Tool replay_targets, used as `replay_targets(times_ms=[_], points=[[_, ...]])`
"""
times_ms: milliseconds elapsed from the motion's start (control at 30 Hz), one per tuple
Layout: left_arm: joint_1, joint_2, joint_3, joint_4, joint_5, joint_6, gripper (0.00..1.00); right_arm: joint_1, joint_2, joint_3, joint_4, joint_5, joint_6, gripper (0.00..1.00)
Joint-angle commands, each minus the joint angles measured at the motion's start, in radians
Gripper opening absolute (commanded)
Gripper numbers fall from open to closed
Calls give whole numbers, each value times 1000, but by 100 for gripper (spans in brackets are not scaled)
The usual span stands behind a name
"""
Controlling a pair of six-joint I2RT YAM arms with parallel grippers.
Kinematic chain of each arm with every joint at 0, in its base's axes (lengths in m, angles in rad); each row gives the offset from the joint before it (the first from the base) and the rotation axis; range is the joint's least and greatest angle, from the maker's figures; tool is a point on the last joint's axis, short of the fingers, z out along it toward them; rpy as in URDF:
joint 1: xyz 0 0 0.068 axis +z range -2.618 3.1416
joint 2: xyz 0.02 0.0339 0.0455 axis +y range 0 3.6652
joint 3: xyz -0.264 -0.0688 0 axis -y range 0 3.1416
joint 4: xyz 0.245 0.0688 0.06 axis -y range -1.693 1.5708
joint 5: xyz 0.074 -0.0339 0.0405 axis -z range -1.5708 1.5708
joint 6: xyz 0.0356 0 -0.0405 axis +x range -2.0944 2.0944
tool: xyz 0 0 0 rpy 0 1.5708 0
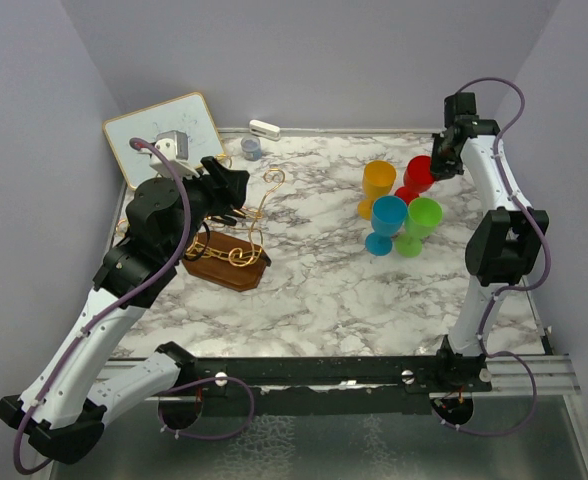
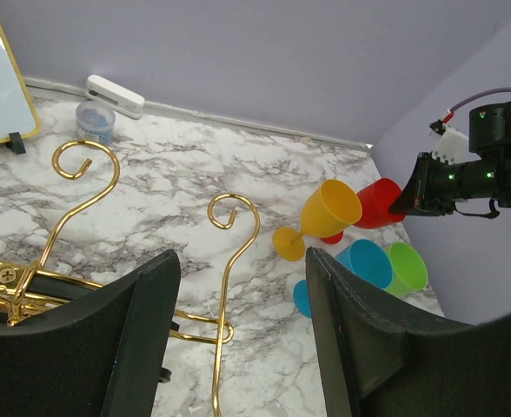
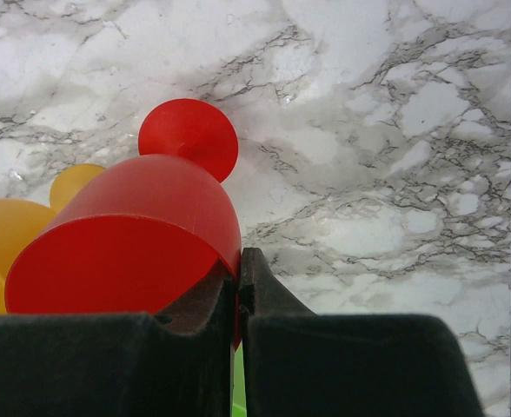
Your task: Take the wine glass off the wine glass rack
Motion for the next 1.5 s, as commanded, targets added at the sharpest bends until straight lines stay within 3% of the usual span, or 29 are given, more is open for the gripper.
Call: replay_targets(times_ms=[0, 333, 833, 1233, 1467], points=[[2, 6, 5, 36, 26, 11, 61, 2, -72, -7, 6, -20, -25, 1], [2, 0, 0, 37, 22, 8, 61, 4, -49, -50, 13, -114, -33, 1], [1, -21, -13, 22, 10, 8, 61, 4, -38, -68, 16, -151, -34, 12], [2, -23, -15, 22, 7, -2, 61, 4, -107, -55, 9, -161, -30, 13], [2, -16, -19, 25, 8, -8, 61, 4, -181, 23, -24, -180, -27, 23]])
